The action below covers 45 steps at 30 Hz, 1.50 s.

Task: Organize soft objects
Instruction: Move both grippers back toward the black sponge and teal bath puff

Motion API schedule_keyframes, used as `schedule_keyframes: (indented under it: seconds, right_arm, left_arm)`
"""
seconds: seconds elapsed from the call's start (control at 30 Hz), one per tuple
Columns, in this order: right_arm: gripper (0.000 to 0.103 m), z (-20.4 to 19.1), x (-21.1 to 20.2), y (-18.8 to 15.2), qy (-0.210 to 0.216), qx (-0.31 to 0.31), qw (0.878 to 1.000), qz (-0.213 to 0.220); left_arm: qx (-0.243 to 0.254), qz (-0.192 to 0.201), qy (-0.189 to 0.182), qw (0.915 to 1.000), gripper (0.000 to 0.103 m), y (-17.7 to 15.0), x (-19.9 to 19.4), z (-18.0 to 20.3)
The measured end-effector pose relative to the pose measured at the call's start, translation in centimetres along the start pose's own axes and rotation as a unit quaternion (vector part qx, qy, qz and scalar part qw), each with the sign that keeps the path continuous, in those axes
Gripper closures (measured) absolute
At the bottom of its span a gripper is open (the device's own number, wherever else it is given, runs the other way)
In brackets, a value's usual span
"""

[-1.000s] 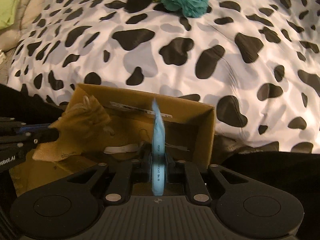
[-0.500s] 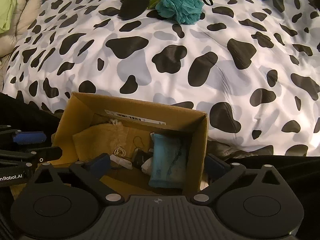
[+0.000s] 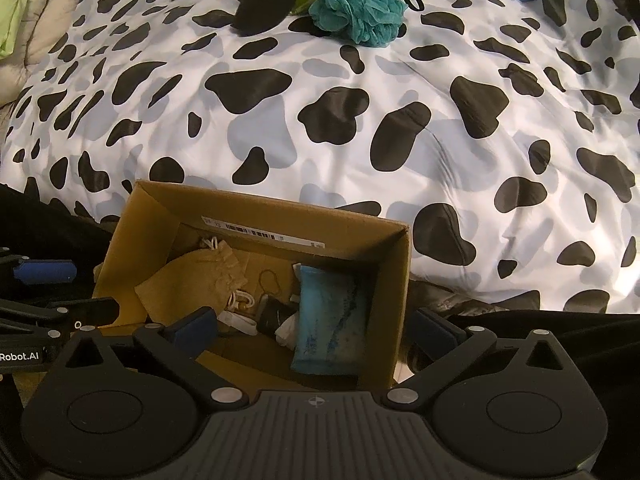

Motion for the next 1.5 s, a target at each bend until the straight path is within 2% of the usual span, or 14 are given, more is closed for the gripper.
schedule_keyframes:
  seconds: [0.23, 0.5, 0.83, 1.13, 1.5]
  right_arm:
    - [0.000, -0.2, -0.2, 0.1, -0.008, -0.009, 1.000, 0.011]
    - [0.000, -0.4, -0.3, 0.3, -0.026, -0.018, 0.999, 0.025]
    - [0.000, 0.0, -0.8, 1.1, -0.013, 0.000, 0.999, 0.045]
    - [0.000, 1.1, -1.5, 3.1, 0.010, 0.028, 0.996, 0.082]
    - [0.000, 2.3, -0.6, 7.2, -0.033, 0.000, 0.991, 0.129]
  left_arm:
    - [-0.013, 0.002, -0.010, 0.9999, 0.037, 0.4, -0.2, -0.2]
    - [-0.021, 0.026, -0.020, 0.9992, 0.037, 1.7, -0.9, -0.3]
    - [-0.016, 0.051, -0.006, 0.9986, 0.037, 4.2, -0.8, -1.2]
    - [0.005, 0.077, 0.010, 0.9970, 0.037, 6.7, -0.2, -2.1]
    - [0.034, 0.112, 0.033, 0.9926, 0.037, 9.6, 0.5, -3.2]
Point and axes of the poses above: each gripper's, at about its wrist camera, not at the fingertips, and x roughly the way its jaws point, z to its right, y to its top, the point moved 3 cm from there along x, roughly the way its jaws point, and after that the axes turned 6 degrees about x, right-handed, at the moved point
